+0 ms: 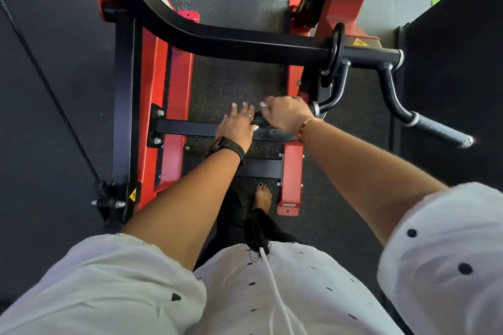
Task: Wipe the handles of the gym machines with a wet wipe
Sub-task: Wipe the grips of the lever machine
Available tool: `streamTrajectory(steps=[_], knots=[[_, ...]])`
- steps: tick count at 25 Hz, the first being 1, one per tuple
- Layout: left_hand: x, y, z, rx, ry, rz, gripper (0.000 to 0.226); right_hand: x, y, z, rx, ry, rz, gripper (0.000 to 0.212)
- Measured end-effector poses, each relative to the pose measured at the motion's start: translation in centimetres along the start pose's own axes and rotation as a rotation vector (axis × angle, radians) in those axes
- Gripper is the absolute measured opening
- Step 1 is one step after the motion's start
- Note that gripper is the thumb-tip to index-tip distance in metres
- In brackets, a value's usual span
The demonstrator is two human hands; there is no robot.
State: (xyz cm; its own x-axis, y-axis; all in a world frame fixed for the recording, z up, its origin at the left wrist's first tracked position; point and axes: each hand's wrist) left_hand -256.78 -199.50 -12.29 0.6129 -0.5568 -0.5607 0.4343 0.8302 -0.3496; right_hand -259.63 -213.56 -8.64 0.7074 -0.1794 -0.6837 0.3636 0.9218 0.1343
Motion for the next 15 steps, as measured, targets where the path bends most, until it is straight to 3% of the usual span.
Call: streamTrajectory(steps=[2,4,6,9,11,15], knots=[[-0.1,0.0,0.0,0.014,0.004,-0.012,0.052,-0.8,-3.6,-0.7,-0.008,-0.186,-0.071,0.038],[-0.1,-0.1,0.0,0.013,0.013,-0.013,0.052,-1.8,-6.7,-2.3,0.000,-0.477,-0.089,0.029],[0.1,0.1,0.0,0.009,0.019,-0.020,0.052,-3.2,-8.0,-4.6,-0.042,-0.613,-0.053,0.023],[0.1,0.3,-0.1,0.019,0.016,-0.027,0.052,-3.6,-5.5,-7.0,-0.091,-0.614,0.077,0.043],[-0.1,0.2,-0.3,0.003,0.013,-0.001,0.051,-2.9,-2.1,-7.5,-0.127,-0.573,0.271,0.050],[0.1,0.1,-0.2,-0.038,0.023,0.035,0.050,-1.9,-1.7,-8.1,-0.346,-0.583,0.487,0.046]])
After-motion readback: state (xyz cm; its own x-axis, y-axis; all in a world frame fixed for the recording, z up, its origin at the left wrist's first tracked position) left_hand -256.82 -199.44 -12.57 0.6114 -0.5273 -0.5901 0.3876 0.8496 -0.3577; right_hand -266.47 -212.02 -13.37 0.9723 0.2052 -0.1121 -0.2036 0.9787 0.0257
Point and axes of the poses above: each hand's wrist, its own x-axis towards the middle knuckle, its own z-axis out of the back of the hand, y = z × x, and after that the axes turned 3 degrees about y, right-handed
